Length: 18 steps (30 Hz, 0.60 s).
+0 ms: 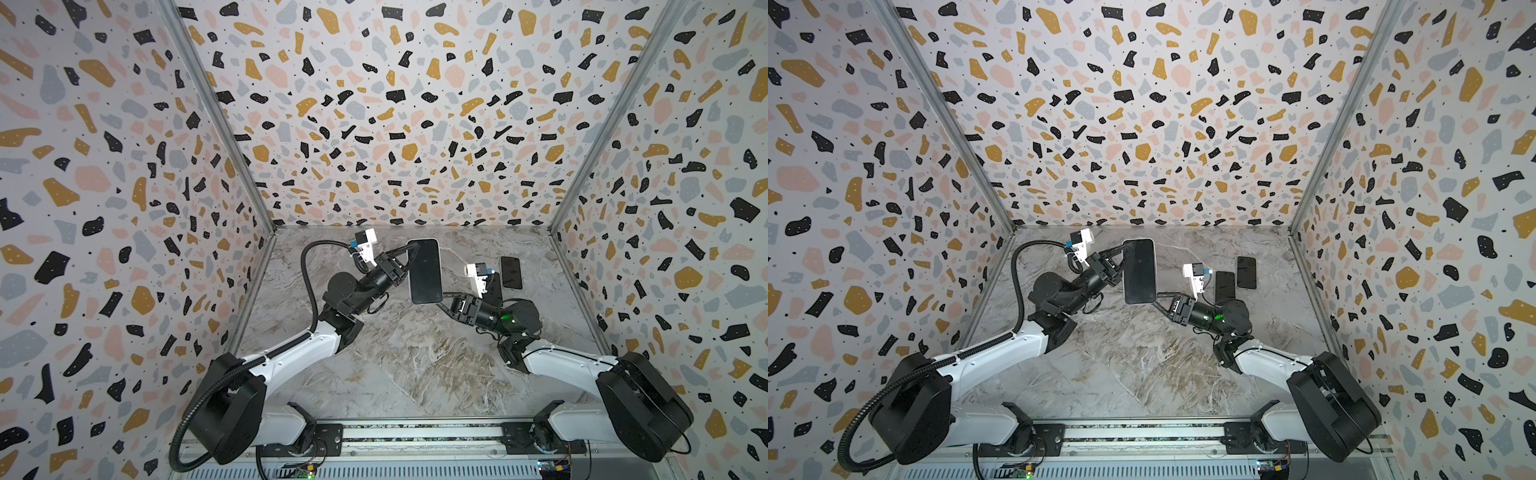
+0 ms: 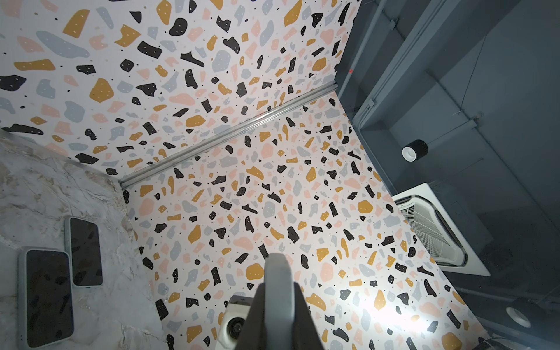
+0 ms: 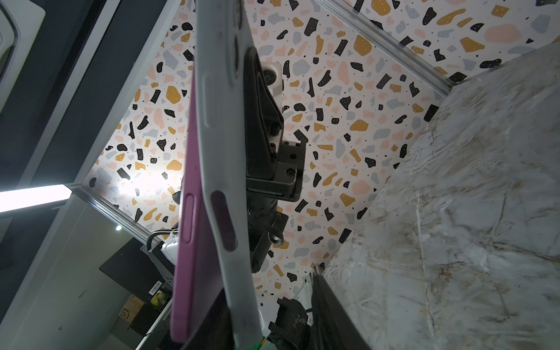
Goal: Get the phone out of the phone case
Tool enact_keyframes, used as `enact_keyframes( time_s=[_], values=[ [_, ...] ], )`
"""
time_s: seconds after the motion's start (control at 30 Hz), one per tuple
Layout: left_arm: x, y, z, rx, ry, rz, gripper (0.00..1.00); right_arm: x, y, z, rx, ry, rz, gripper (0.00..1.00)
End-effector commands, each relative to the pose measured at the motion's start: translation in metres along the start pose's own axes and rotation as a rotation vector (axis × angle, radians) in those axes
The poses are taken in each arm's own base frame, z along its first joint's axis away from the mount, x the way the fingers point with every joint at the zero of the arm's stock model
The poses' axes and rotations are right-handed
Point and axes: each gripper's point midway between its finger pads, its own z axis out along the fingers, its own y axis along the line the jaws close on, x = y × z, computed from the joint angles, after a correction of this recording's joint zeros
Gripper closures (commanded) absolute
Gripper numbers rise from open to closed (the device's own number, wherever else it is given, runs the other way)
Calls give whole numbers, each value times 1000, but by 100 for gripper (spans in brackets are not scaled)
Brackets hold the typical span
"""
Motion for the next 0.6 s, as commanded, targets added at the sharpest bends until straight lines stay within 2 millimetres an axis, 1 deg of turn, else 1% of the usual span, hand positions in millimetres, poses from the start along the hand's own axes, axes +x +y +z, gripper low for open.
enact_keyframes(
  time_s=[0.0, 0.2, 0.43, 0.57],
  values=[
    [2, -33, -2, 127, 8, 29, 100, -14, 18, 2, -55, -36, -26, 64],
    [3, -17, -2, 89, 1, 20, 100, -10, 24, -2, -66, -33, -13, 72],
    [4, 0, -3, 54, -15, -2, 100, -5, 29, -6, -66, -31, 16, 87],
    [8, 11, -4, 30, -4, -17, 100, -4, 30, -9, -60, -32, 24, 95]
  ],
)
